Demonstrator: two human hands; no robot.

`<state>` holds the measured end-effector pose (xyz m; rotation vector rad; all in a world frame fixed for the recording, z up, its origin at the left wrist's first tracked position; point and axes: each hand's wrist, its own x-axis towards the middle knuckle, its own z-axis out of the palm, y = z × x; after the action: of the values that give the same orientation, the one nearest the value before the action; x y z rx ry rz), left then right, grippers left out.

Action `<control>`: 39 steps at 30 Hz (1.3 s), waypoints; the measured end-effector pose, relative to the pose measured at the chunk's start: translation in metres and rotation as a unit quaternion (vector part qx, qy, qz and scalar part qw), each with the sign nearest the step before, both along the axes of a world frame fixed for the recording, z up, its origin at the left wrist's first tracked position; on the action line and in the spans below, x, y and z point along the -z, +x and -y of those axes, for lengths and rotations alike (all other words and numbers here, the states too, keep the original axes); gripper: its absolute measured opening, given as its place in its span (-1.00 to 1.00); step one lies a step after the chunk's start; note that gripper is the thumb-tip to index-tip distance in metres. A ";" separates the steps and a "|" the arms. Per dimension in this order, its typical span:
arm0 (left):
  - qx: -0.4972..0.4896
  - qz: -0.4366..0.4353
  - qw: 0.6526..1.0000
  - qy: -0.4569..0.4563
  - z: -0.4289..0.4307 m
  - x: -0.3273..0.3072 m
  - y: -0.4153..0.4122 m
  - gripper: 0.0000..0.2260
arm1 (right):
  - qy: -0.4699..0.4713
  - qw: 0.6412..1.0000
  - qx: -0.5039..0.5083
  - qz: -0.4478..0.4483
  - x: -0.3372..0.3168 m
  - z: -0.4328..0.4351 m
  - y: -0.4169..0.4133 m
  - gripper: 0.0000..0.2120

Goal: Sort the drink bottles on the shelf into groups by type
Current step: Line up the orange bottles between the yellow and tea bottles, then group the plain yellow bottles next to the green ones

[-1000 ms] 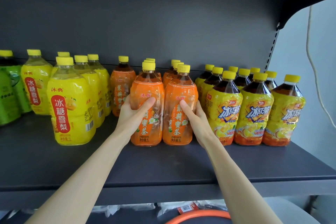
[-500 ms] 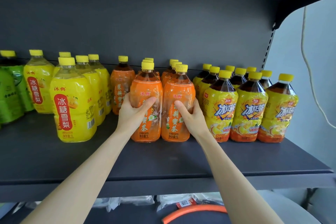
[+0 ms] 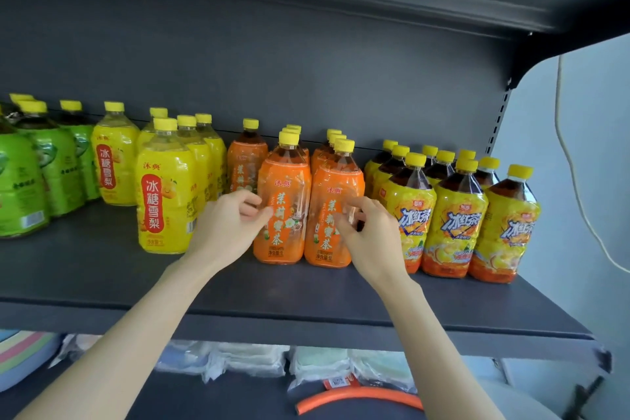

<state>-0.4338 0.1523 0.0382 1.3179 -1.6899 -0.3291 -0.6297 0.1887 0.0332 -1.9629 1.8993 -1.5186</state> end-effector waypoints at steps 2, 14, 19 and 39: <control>0.004 -0.010 0.999 -0.039 -0.013 -0.014 0.014 -0.79 | -0.011 1.000 -0.002 -0.017 -0.013 -0.007 0.017 -0.71; 0.048 -0.066 0.983 -0.166 -0.074 -0.049 0.232 -0.96 | -0.124 0.987 -0.093 0.030 -0.050 -0.028 0.226 -0.85; 0.031 -0.091 0.985 -0.142 -0.074 -0.020 0.350 -0.93 | -0.097 0.981 -0.144 0.082 -0.024 -0.019 0.347 -0.85; 0.049 -0.107 0.984 -0.136 0.088 -0.034 0.581 -0.91 | -0.127 0.973 -0.166 0.093 -0.047 0.138 0.589 -0.90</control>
<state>0.1468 0.0642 0.0727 0.9659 -1.5573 -0.2757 -0.0410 0.0503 0.0797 -2.0154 1.2820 -1.8320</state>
